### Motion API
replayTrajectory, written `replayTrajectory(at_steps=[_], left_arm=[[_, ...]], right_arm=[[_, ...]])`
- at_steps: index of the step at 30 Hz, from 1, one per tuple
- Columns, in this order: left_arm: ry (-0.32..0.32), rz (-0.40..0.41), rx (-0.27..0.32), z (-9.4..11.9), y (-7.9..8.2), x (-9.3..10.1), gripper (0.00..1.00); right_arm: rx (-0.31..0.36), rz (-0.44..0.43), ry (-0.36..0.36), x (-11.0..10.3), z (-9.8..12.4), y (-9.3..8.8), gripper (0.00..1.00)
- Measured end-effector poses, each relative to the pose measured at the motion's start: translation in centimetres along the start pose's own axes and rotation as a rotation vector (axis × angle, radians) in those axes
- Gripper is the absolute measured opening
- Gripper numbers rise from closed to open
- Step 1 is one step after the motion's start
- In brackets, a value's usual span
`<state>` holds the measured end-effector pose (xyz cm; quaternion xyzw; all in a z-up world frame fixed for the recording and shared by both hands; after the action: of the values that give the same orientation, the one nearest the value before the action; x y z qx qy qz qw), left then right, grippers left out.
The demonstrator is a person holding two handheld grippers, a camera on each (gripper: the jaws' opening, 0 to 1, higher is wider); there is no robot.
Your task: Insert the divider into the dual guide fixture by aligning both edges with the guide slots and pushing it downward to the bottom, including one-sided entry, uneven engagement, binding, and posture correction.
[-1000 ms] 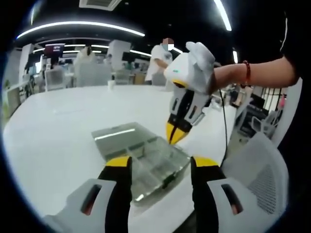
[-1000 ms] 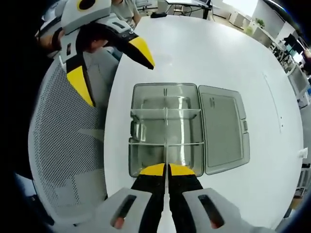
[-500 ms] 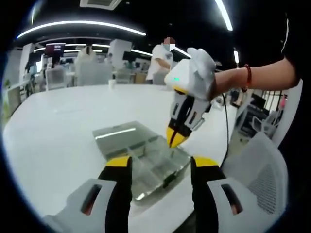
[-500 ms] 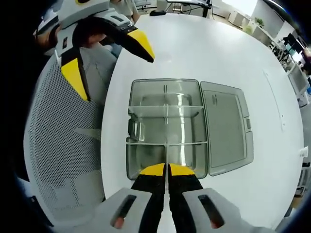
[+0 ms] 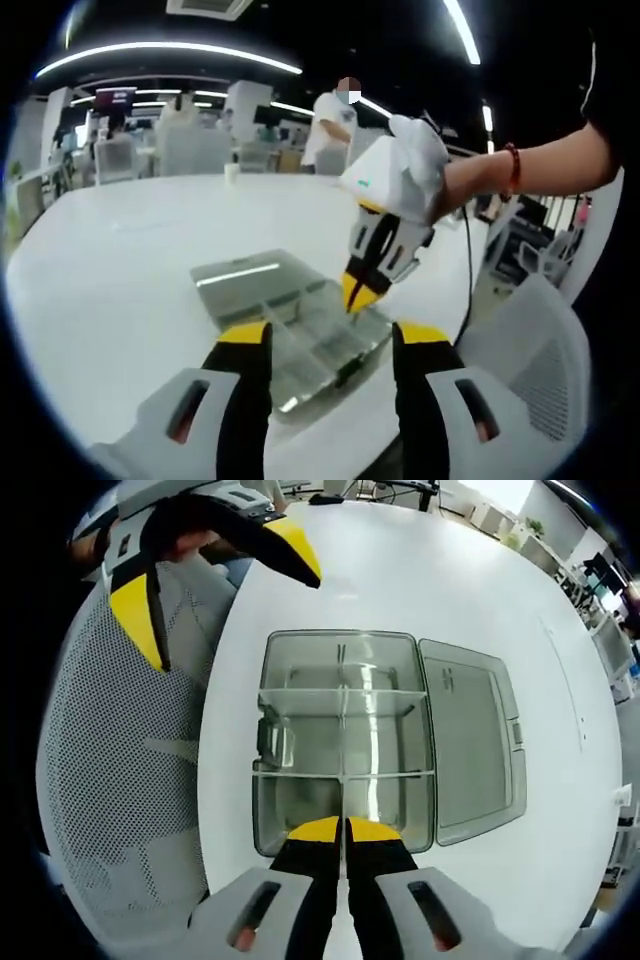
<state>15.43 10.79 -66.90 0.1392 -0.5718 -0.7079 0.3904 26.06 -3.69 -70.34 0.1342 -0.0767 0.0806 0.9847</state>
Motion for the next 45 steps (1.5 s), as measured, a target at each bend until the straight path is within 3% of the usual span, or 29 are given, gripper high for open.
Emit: replayTrajectory(at_steps=[13,26,39,45], left_arm=[[-0.012,-0.002,-0.008,-0.2,-0.1,0.3,0.47],[-0.047,-0.024,-0.024,-0.4,-0.1,1.0,0.47],[-0.095,-0.019,-0.012,-0.4,-0.2,1.7,0.47],[-0.125,-0.026,-0.014,-0.6,-0.3,2.0,0.47]], right_arm=[[0.031,-0.039,-0.016,-0.2,0.0,-0.3,0.00],[0.093,-0.111,-0.067,-0.9,1.2,-0.8,0.09],[0.188,-0.262,-0.164,-2.1,2.7,-1.3,0.21],[0.190,-0.304,-0.209,-2.6,3.4,-2.2,0.22]])
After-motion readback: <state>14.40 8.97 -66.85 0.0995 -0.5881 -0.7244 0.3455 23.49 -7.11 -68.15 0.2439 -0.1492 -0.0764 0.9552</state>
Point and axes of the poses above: the point that each gripper's makers call its tool centre point, and the gripper's own axes: z roughly backward along the fingers, x roughly to its right, y roughly out of its top, the point moved 8 cm from there along z, roughly backward along the fingers, and after that the axes turned 8 degrees about -y, right-handed, at the moved point
